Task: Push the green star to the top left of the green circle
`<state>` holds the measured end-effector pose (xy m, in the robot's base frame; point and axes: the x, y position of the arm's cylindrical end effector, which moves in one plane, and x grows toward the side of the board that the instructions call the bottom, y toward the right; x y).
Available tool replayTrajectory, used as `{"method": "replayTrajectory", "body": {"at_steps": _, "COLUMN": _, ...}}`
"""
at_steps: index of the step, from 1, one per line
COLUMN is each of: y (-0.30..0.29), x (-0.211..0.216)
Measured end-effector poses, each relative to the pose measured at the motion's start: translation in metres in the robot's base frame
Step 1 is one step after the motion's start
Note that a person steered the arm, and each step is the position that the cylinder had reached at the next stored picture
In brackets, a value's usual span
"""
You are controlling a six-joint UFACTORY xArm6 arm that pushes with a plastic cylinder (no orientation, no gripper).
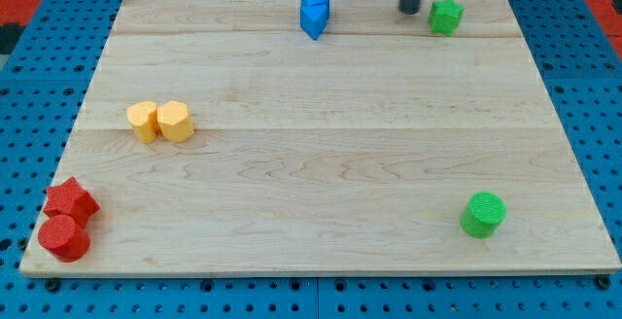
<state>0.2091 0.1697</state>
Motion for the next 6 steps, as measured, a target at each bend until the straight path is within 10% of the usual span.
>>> {"method": "replayTrajectory", "body": {"at_steps": 4, "y": -0.061, "x": 0.148}}
{"method": "replayTrajectory", "body": {"at_steps": 6, "y": -0.039, "x": 0.069}}
